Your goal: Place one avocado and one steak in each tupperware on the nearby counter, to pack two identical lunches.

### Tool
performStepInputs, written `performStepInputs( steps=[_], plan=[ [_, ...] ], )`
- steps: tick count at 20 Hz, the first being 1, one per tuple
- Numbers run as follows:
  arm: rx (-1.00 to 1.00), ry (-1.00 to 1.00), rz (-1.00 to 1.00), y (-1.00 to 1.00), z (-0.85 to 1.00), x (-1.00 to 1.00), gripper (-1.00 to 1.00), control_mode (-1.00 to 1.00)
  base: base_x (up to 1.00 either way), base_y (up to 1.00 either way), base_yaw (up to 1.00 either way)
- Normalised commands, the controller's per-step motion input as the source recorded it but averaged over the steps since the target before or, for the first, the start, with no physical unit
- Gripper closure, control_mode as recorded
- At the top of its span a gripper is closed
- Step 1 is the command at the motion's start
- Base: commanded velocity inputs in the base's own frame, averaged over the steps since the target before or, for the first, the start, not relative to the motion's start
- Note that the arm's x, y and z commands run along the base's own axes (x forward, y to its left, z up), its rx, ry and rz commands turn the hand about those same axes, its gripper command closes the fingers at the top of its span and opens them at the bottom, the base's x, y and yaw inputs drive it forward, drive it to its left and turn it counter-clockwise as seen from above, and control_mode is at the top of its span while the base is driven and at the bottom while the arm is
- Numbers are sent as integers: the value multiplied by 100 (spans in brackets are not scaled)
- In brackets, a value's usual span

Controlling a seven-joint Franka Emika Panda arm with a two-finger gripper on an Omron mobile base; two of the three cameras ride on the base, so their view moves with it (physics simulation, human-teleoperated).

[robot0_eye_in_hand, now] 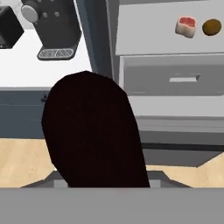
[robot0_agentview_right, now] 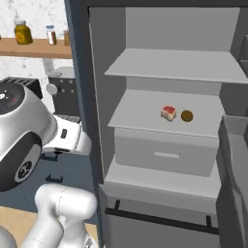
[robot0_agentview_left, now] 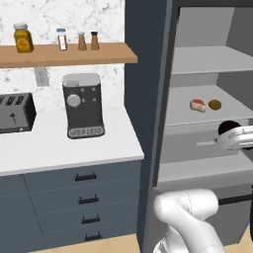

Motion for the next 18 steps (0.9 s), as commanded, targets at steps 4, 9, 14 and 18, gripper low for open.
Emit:
performStepInputs(
  steps=[4,9,14,18],
  plan=[
    [0,0,0,0,0,0,100,100,2,100,1],
    [0,0,0,0,0,0,100,100,5,100,0],
    [0,0,0,0,0,0,100,100,23,100,0],
    [0,0,0,0,0,0,100,100,39,100,-1]
  ],
)
